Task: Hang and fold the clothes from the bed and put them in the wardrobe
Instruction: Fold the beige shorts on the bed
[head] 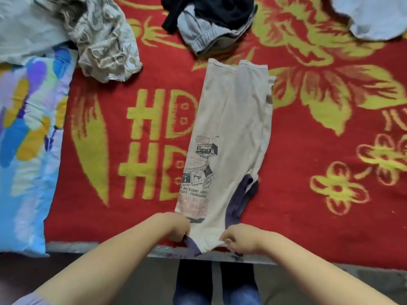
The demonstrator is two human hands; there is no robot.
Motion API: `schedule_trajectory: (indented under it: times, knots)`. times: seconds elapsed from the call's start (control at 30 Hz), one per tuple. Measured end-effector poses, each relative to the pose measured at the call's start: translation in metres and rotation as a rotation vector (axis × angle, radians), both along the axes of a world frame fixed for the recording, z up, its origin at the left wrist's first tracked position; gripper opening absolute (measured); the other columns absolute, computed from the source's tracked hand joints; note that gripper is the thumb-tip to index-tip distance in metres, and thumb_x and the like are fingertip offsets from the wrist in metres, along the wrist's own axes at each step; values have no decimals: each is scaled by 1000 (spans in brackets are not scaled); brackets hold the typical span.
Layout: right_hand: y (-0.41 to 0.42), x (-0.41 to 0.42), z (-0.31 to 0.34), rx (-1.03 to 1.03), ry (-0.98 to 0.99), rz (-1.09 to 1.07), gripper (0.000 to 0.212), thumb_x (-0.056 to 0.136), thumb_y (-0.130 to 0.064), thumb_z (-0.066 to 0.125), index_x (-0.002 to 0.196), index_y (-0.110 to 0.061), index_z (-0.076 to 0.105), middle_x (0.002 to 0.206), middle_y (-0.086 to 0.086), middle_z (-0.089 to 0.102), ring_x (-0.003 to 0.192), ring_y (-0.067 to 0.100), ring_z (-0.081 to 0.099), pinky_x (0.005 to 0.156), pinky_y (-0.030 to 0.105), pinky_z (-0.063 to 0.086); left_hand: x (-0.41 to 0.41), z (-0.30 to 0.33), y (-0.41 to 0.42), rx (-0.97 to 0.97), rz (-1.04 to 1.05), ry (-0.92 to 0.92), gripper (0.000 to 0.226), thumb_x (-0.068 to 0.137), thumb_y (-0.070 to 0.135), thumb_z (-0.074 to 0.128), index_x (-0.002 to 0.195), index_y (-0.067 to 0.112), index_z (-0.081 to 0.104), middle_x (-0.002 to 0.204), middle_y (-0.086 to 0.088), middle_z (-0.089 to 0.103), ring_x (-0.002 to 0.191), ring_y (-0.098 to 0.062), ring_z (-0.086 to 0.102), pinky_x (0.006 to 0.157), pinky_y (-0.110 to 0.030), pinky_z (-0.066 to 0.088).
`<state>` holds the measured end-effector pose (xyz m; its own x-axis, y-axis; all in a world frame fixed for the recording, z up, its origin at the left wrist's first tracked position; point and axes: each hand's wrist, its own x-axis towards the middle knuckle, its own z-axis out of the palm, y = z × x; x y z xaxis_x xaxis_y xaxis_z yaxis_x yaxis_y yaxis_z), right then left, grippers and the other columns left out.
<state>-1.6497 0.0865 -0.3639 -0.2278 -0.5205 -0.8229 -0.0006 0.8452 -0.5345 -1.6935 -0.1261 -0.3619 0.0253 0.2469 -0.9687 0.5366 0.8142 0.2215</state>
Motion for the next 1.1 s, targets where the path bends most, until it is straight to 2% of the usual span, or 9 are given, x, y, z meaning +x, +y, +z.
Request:
schedule_trajectory:
  times: [0.07, 0.13, 0.37, 0.47, 0.53, 0.7, 0.77, 0.93, 1.1]
  knots:
    - [9, -13, -4, 38, -199, 39, 49, 85, -3, 42, 127, -19, 61, 123, 3, 64, 89, 21, 63, 76, 29, 51, 1, -7, -3, -65, 54, -134, 53, 88, 2, 40, 137, 18, 51, 137, -7, 52, 118, -26, 53, 94, -38, 47]
    - [24, -38, -9, 85, -256, -8, 50, 88, -4, 40, 130, -21, 59, 125, 5, 63, 87, 20, 63, 74, 29, 52, -10, -8, 2, -54, 187, -160, 58, 87, 0, 37, 140, 20, 48, 148, -3, 42, 130, -22, 45, 99, -32, 41]
    - [115, -202, -6, 154, 170, -648, 39, 88, 6, 36, 116, 0, 62, 101, 12, 68, 77, 21, 66, 56, 27, 48, -104, -5, 107, 361, 715, 231, 39, 93, 13, 39, 128, 15, 57, 129, -9, 60, 117, -25, 54, 88, -24, 39]
    - [143, -274, -9, 99, 329, -896, 40, 90, 9, 29, 113, 5, 61, 97, 14, 64, 55, 8, 63, 48, 23, 50, -123, -12, 175, 494, 899, 371, 34, 96, 20, 39, 126, 11, 53, 121, -15, 60, 112, -34, 55, 83, -34, 41]
    - [152, -312, -20, 66, 423, -1017, 38, 91, 8, 29, 112, 4, 60, 101, 17, 62, 58, 10, 61, 43, 21, 50, -131, -26, 207, 466, 986, 489, 31, 96, 22, 41, 123, 8, 46, 119, -16, 55, 106, -38, 55, 80, -39, 42]
    - [157, -370, -58, 63, 674, -1059, 40, 94, -6, 38, 132, -7, 49, 129, 13, 55, 91, 24, 62, 76, 43, 56, -125, -71, 222, 245, 904, 732, 35, 96, 24, 47, 124, 8, 36, 127, -10, 44, 117, -28, 49, 85, -40, 46]
    - [153, -387, -69, 67, 745, -1033, 45, 95, -14, 42, 140, -11, 42, 137, 9, 50, 112, 26, 57, 91, 42, 50, -115, -84, 217, 240, 836, 790, 32, 96, 24, 46, 123, 10, 37, 124, -8, 48, 116, -26, 50, 84, -37, 46]
    - [139, -428, -80, 238, 872, -923, 34, 93, -30, 50, 118, -10, 63, 128, 13, 57, 110, 29, 58, 84, 33, 46, -110, -95, 205, 347, 878, 813, 17, 97, 25, 39, 105, 14, 48, 110, -8, 59, 101, -32, 58, 69, -36, 37]
    - [136, -428, -71, 99, 1021, -982, 27, 98, -27, 42, 115, -9, 54, 114, 8, 57, 97, 24, 54, 83, 38, 44, -86, -84, 189, 671, 1143, 813, 22, 99, 26, 43, 80, 18, 37, 79, -1, 47, 79, -30, 51, 67, -42, 39]
